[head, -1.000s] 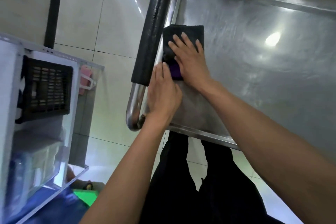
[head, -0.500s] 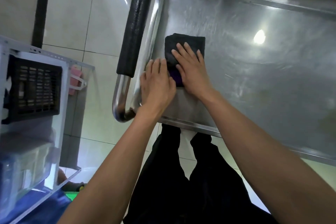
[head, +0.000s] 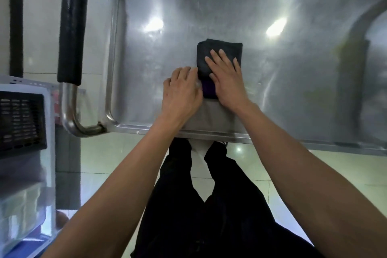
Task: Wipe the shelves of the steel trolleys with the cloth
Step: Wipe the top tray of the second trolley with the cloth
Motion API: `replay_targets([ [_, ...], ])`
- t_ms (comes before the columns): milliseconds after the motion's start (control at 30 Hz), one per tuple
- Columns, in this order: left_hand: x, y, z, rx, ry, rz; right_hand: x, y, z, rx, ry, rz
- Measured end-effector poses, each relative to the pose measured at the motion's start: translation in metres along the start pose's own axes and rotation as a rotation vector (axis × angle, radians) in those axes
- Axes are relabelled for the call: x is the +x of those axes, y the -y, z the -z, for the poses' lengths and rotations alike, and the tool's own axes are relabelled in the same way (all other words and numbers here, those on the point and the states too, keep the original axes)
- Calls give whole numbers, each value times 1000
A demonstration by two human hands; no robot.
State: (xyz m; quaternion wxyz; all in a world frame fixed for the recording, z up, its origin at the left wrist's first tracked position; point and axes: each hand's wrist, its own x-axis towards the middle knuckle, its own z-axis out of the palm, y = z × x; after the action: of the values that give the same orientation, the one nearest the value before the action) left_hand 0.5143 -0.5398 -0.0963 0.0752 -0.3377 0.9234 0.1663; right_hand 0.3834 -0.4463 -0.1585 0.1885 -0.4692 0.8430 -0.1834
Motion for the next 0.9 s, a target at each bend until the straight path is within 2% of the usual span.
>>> replay_targets([
  [200,-2,-39,-14,34,66,-67,-30,-56,27,-59,-8,-44],
  [400,-15,-51,-17,39,88,-56,-57,-69,28,-72,-30,-23],
  [633,-27,-27,-11,4,60,15,-73,-39,8,-134,-29,-26],
  [900,-47,49,2,-38,10,141,-42,28,-24,-179,39,44],
])
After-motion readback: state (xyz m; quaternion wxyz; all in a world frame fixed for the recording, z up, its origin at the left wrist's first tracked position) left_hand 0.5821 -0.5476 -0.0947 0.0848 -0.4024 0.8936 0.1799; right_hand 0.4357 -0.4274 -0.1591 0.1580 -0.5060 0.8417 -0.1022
